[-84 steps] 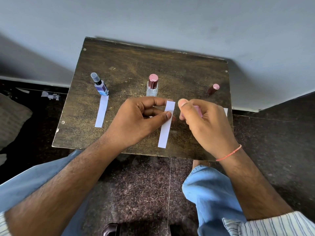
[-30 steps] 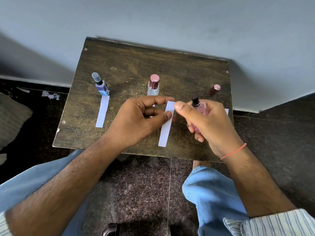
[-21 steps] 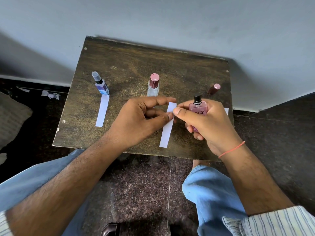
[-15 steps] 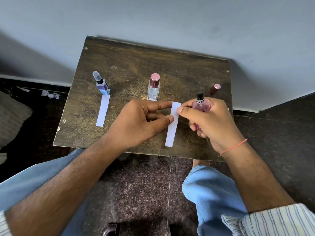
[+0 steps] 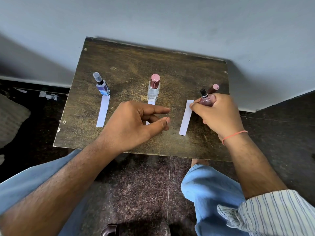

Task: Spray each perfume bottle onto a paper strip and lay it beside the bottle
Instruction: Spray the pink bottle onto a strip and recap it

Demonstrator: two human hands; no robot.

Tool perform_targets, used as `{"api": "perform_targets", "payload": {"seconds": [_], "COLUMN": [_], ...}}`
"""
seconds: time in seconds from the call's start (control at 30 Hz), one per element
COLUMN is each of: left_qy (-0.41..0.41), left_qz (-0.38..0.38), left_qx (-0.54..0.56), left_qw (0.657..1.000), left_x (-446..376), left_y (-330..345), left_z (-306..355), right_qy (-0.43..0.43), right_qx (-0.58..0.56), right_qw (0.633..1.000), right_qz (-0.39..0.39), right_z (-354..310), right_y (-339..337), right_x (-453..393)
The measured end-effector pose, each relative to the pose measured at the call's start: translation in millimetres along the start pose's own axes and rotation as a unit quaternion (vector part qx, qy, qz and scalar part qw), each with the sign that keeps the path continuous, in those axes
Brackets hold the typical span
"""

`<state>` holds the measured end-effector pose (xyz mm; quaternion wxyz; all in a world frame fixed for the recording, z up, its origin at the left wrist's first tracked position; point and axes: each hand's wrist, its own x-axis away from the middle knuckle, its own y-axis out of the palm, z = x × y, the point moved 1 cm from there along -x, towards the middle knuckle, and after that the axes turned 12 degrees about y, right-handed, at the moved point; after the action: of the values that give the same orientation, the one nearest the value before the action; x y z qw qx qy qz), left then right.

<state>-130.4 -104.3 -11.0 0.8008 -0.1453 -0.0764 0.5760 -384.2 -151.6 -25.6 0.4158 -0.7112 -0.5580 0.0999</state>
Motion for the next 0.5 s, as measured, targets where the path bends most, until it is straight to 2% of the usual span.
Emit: {"api": "perform_targets", "payload": {"seconds": [0.17, 0.5], "left_qy": [0.003, 0.009], "left_qz": [0.005, 0.002], "left_qx": [0.011, 0.022], "left_qw": [1.000, 1.000], "left_x": [1.6, 3.7], "left_y": [-2.4, -6.0], "left_z": [-3.3, -5.1], "right_qy": [-0.005, -0.016], "right_qx": [0.031, 0.054], "right_qw": [0.999, 0.998], "right_qz": [0.032, 0.039], "right_z": [-2.9, -8.0], "right_y": [0.3, -0.6], "right_x": [2.2, 3.5]}}
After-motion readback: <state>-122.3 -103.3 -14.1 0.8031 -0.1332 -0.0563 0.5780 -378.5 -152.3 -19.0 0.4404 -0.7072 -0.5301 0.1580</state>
